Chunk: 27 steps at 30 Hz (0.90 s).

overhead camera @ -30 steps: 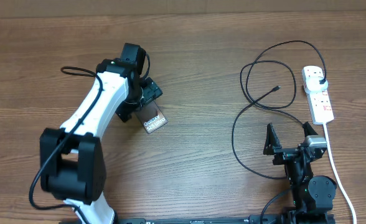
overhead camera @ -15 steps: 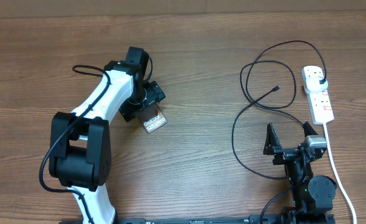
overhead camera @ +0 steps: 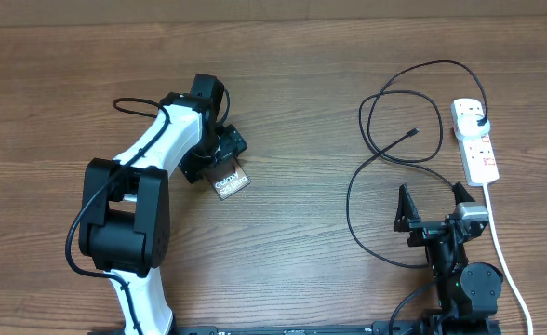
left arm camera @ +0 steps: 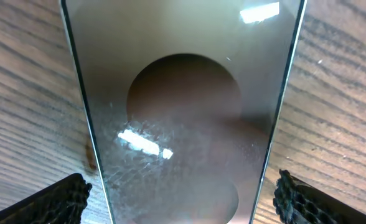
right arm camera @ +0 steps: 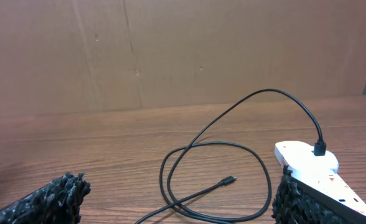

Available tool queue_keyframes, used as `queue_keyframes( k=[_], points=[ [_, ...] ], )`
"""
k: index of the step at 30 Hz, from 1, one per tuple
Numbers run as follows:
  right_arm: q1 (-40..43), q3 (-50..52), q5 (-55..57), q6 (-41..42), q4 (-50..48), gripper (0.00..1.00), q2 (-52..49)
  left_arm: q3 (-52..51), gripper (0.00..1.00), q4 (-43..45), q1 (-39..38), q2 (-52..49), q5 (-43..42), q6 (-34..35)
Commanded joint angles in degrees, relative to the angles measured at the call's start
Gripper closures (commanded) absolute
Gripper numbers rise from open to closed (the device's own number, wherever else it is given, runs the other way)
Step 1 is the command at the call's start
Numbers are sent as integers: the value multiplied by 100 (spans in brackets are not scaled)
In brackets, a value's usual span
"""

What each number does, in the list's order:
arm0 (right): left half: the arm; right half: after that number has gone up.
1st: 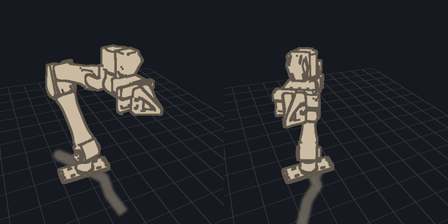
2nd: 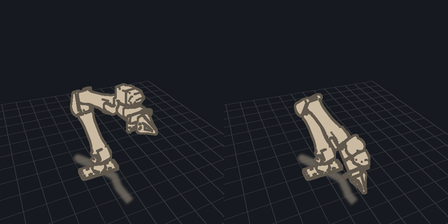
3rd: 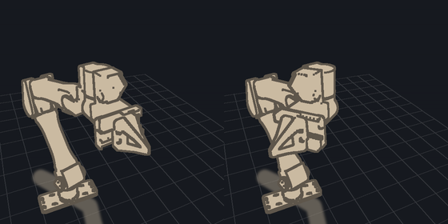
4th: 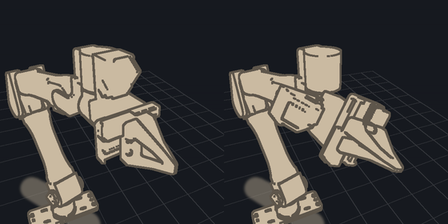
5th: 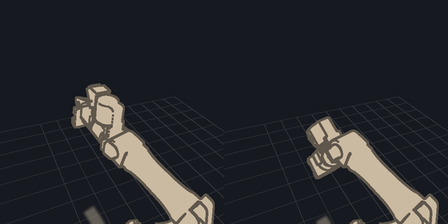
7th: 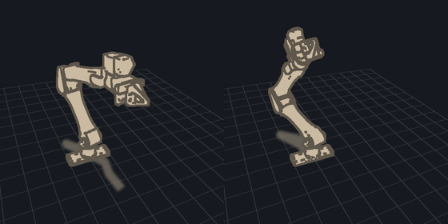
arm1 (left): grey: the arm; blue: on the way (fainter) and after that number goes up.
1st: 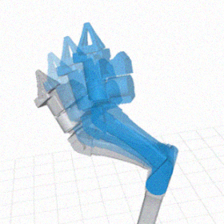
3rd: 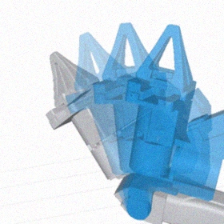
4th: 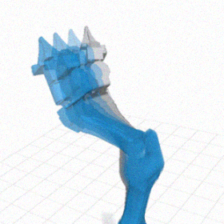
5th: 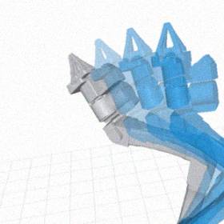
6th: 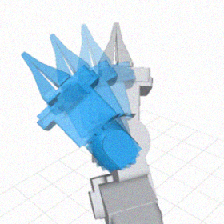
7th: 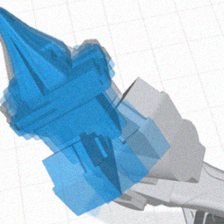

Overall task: Plug charger to phone and switch on socket
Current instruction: 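Lower the left gripper and grasp the phone's long edges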

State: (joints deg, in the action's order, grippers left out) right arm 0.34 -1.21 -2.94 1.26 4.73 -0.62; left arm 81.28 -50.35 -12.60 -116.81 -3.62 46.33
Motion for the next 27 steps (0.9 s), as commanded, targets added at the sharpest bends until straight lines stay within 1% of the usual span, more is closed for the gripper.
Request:
queue_keyframes(
  k=[1,6,16,22,27],
  points=[
    [-33,76,35,-24,-15,0,44,15,0,13,70,-96,131,17],
    [-33,76,35,-26,-15,0,44,15,0,7,70,-186,129,20],
    [-33,76,35,-26,-15,0,46,15,0,-13,111,-822,72,15],
    [-33,76,35,-26,-15,0,44,15,0,-42,111,-837,59,-7],
    [-33,76,35,-26,-15,0,44,15,9,-24,111,-837,61,-4]
  ],
)
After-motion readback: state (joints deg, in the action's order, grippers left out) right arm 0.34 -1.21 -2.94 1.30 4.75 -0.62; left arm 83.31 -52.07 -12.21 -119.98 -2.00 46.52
